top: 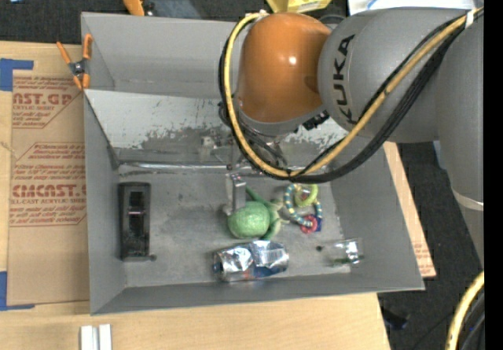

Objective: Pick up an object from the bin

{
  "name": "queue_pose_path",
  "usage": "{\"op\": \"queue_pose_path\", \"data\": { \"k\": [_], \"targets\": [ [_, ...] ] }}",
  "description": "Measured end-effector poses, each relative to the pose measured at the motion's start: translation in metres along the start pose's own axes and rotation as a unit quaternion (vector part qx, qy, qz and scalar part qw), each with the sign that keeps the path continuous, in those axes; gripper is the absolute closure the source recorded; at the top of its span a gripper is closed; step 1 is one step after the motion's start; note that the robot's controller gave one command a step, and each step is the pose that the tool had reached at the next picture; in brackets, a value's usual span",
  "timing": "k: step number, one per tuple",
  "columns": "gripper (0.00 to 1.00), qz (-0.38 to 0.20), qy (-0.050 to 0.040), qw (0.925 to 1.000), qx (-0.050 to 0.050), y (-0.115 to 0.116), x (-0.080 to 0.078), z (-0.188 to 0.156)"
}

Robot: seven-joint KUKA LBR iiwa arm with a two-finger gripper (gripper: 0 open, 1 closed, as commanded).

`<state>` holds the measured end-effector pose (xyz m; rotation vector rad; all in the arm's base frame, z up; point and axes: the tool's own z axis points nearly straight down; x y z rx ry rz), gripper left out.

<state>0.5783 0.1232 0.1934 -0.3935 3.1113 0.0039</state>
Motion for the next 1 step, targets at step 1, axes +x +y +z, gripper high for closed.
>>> {"op": "queue_pose_path", "data": {
  "k": [1],
  "targets": [
    [1.00,0.042,0.0010,0.9991,0.000,-0.0253,0.0048,0.0349]
  ]
}}
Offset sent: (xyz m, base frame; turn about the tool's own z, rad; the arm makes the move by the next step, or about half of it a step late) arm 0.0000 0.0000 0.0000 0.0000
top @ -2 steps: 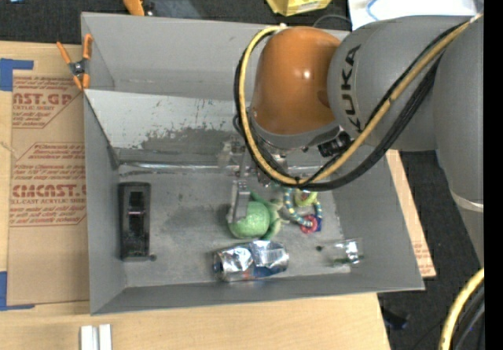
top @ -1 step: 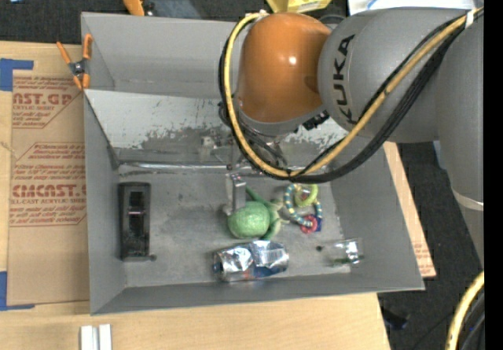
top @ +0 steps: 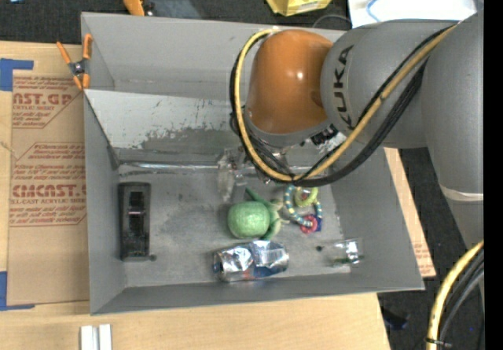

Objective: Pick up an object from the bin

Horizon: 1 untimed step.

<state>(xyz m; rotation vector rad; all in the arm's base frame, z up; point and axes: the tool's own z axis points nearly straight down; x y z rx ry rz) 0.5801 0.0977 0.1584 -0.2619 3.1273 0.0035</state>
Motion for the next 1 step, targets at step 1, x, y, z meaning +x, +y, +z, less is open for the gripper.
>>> {"op": "queue_pose_path", "data": {
  "k": [1],
  "targets": [
    [1.00,0.000,0.0000,1.0000,0.000,0.0000,0.0000,0.0000]
  ]
}}
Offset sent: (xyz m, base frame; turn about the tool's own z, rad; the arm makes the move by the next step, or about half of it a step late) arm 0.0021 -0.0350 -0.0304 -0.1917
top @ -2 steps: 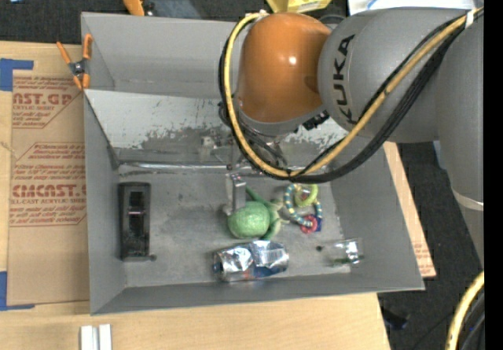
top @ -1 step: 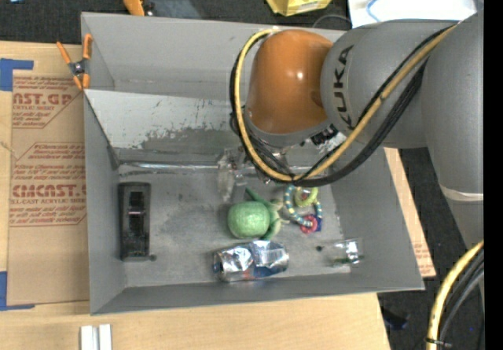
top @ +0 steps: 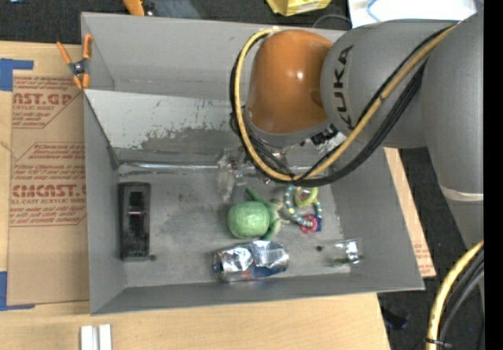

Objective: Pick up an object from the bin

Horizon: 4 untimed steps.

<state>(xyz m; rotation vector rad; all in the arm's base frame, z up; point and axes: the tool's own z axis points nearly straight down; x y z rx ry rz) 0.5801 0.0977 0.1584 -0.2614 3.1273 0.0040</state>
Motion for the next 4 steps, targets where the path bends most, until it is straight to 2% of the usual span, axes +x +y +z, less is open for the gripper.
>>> {"op": "queue_pose_path", "data": {
  "k": [1,2,3,4],
  "targets": [
    [1.00,-0.031,-0.0020,0.9995,0.000,-0.007,0.000,0.007],
    [1.00,-0.091,-0.0028,0.9959,0.000,-0.025,0.012,0.032],
    [1.00,-0.073,-0.0024,0.9974,-0.001,-0.026,0.026,0.038],
    [1.00,-0.150,-0.0028,0.9887,-0.001,-0.035,0.029,0.031]
  ]
}}
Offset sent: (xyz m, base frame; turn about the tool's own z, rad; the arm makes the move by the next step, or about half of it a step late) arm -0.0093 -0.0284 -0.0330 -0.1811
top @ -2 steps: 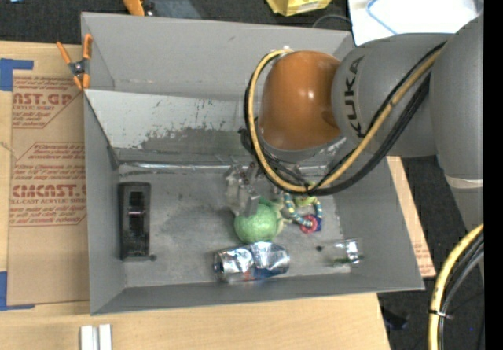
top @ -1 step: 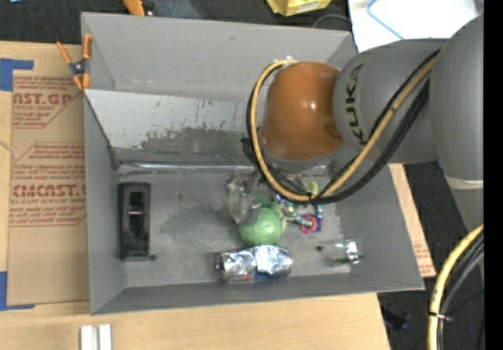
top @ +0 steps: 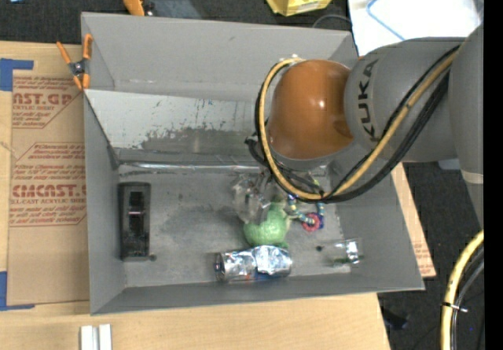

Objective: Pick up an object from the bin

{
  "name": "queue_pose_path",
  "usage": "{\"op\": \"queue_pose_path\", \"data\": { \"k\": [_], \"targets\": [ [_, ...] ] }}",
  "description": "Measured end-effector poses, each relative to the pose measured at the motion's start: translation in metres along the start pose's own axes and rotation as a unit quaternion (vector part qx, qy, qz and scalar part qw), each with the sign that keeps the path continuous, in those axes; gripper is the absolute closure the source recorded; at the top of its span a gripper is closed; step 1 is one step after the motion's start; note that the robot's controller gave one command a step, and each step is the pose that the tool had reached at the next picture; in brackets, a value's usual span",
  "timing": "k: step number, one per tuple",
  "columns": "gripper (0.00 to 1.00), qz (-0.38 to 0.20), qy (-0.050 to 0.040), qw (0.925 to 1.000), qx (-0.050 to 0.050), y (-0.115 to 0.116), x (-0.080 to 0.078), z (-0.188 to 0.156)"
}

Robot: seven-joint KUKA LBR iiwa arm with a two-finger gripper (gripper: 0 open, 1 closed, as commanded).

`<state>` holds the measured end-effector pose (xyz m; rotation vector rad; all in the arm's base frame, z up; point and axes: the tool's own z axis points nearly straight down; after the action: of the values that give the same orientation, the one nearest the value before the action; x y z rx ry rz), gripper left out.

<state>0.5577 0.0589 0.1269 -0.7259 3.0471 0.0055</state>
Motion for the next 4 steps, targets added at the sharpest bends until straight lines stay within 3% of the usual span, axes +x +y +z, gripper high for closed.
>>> {"op": "queue_pose_path", "data": {
  "k": [1,2,4],
  "targets": [
    [1.00,0.001,0.0004,1.0000,-0.001,0.004,0.009,0.002],
    [1.00,0.047,0.0004,0.9989,-0.001,0.008,0.027,0.021],
    [1.00,-0.078,-0.0010,0.9969,-0.001,-0.020,0.043,0.024]
  ]
}}
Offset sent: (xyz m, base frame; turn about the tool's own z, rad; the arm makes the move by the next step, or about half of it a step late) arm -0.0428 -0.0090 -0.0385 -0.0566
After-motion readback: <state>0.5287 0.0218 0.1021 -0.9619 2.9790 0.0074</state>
